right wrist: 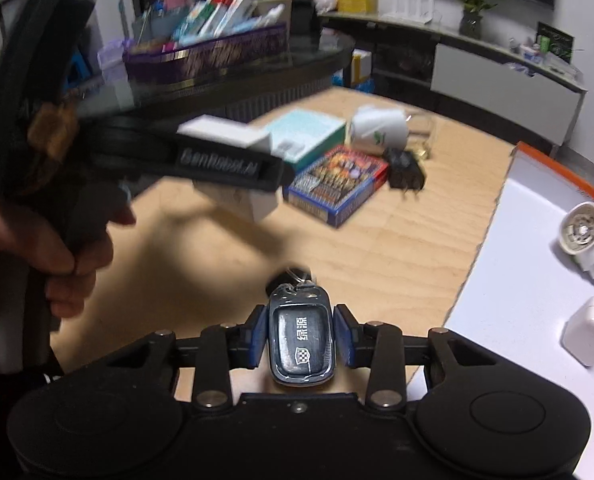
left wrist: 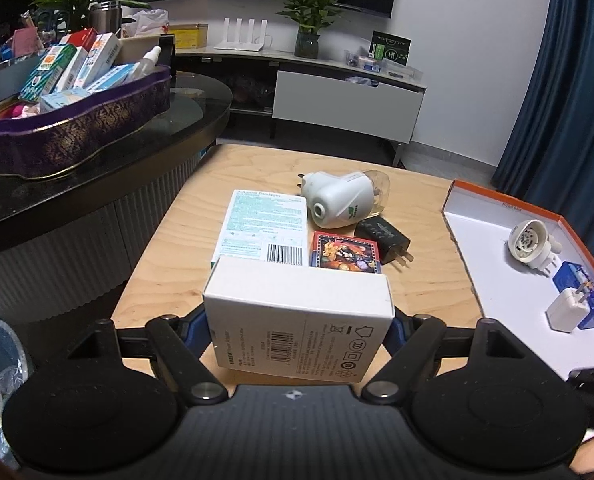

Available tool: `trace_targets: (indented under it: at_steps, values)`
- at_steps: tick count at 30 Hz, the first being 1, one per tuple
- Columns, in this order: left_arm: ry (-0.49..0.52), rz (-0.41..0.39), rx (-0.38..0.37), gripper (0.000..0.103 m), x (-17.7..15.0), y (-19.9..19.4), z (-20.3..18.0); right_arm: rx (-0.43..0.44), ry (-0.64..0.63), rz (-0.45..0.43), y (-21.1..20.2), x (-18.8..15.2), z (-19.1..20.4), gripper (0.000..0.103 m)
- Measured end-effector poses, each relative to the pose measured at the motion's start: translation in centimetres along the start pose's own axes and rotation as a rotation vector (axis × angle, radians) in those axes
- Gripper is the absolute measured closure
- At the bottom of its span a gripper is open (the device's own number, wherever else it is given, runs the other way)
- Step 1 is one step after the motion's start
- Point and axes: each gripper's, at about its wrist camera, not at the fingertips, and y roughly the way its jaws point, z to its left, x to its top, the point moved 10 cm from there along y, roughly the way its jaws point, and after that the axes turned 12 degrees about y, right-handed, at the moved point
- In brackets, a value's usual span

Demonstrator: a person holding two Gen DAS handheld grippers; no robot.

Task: Organize rigid objects
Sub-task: 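Grasp the white box with the left tool while the right grasps the car key, then lift the white box and car key and carry both over the box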

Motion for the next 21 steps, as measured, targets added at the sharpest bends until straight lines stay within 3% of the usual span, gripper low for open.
trace_targets:
  at_steps: [7,14,21]
  values:
    - [0.006,-0.033,-0.006,0.022,1.3,-1.6,-1.0,0.084,0.216,-0.091,-3.2,2.6,-2.5,0.059]
    - [0.041,-0.062,-0.035,0.022,2.8,-3.0,-3.9,-0.016,0.272,-0.234,-7.8,4.6,-5.9,0.059]
    - [0.093,-0.065,-0.144,0.022,4.0,-3.6,-10.0,-0.169,0.327,-0.358,-13.2,5.3,-10.9,0.059]
